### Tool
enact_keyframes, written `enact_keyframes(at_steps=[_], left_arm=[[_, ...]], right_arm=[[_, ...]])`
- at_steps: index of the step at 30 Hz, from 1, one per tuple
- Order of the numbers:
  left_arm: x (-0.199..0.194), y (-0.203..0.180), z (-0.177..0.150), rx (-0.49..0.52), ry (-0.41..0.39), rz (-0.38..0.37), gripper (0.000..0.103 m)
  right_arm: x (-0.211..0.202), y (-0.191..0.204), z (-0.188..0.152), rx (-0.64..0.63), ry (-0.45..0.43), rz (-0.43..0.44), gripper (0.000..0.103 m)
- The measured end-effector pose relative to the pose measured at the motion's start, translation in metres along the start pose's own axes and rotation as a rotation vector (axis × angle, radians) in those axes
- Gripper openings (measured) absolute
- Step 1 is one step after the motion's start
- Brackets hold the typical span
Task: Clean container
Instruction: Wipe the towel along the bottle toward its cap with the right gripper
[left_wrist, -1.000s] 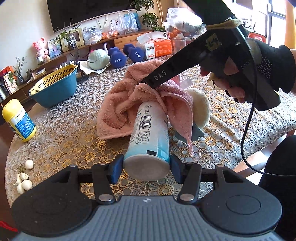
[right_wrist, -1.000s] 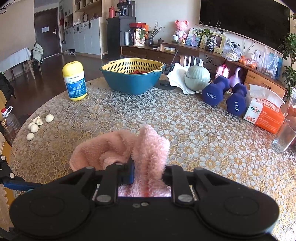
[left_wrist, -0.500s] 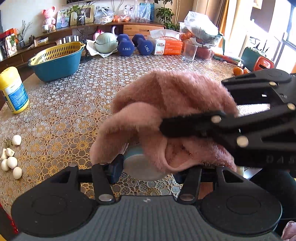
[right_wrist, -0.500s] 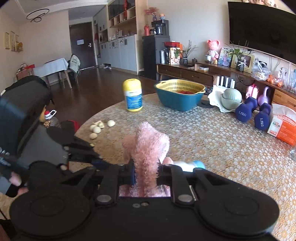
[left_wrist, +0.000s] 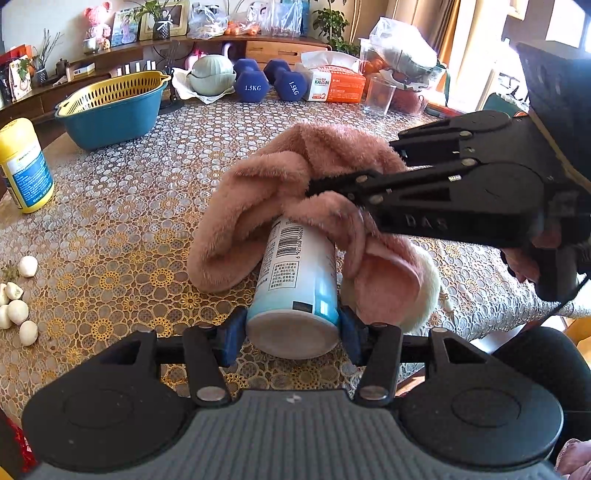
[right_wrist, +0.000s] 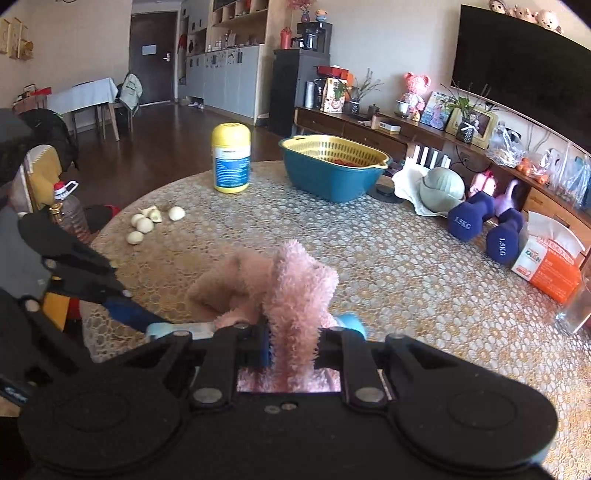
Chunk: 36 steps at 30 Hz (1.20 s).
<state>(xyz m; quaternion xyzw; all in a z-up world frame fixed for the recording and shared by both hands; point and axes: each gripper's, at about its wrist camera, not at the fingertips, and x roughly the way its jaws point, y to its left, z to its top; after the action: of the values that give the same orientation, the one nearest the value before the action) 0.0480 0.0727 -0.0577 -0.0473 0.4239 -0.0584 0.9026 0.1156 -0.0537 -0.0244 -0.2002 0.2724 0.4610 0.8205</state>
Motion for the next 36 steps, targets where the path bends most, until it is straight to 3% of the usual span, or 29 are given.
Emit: enact_keyframes(at_steps=[6,9,18,29,36], left_arm=[[-0.001,0.003,-0.003,-0.002,-0.016,-0.009,0.053],[-0.003,0.004,-0.004,0.001,-0.031,0.002,0.053],[-0.006,-0.016,-0.017,0.219,-0.089,0.15,0.054],[0.001,-0.014,-0.013,0.185,-0.073,0.143,0.053],[-0.006,-0.012,-0.004,0.123,-0.072,0.115,0.053]], right_arm=[[0.024,-0.027,0.005,0.025,0.04,-0.072,0.017],[0.031,-0.03,0.004,0.032,0.038,-0.066,0.018],[0.041,-0.028,0.013,0.023,0.042,-0.065,0.018],[0.037,-0.024,0.015,0.022,0.025,-0.086,0.018],[0.001,-0.012,0.014,0.051,-0.039,-0.008,0.016]])
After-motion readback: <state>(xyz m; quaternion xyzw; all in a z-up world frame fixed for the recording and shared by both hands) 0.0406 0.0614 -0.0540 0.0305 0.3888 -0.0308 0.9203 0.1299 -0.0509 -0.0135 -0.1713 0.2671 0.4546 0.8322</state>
